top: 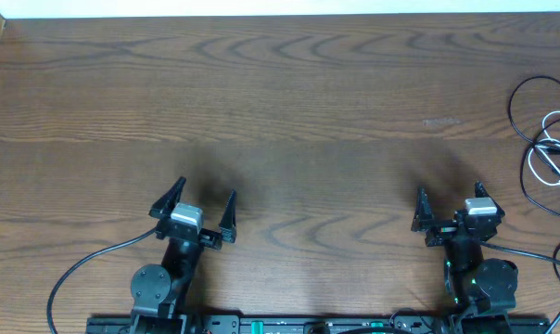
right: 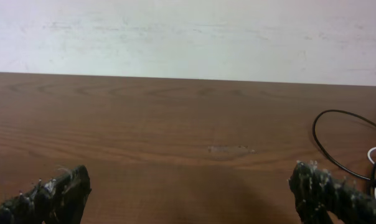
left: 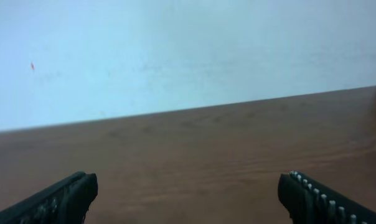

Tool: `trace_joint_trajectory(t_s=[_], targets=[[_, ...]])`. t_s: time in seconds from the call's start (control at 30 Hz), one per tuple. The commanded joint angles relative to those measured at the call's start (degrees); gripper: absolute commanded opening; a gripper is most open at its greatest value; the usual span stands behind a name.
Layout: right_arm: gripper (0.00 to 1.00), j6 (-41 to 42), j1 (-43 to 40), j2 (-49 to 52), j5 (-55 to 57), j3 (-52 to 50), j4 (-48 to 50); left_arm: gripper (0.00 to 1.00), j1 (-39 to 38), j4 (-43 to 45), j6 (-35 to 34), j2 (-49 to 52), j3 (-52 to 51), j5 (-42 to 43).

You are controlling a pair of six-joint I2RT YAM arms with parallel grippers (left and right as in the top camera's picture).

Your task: Untangle cables

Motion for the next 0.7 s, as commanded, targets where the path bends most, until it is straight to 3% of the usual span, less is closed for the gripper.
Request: trace_joint_trajectory(t_s=[0.0,0.13,0.37,0.67], targets=[[0.99,-0.7,-0.2,-0.4,-0.3,-0.1,-0.2,0.98,0.7,3.1,9.6,-0.6,-0.2,2.7],[0.99,-0.7,-0.2,-0.4,-0.3,-0.1,-0.2,0.98,0.8,4.7,14.4,-0.6,-0.2,3.6],[0.99,-0.7,-0.2,-0.4,-0.3,-0.1,-0.2,0.98,2.4,-1.1,14.4,-0.6,-0.2,3.3],[0.99,-0.7,-0.2,-0.4,-0.3,-0.1,-0.2,0.98,2.7,-10.2,8.3,-0.6,-0.2,0.6]])
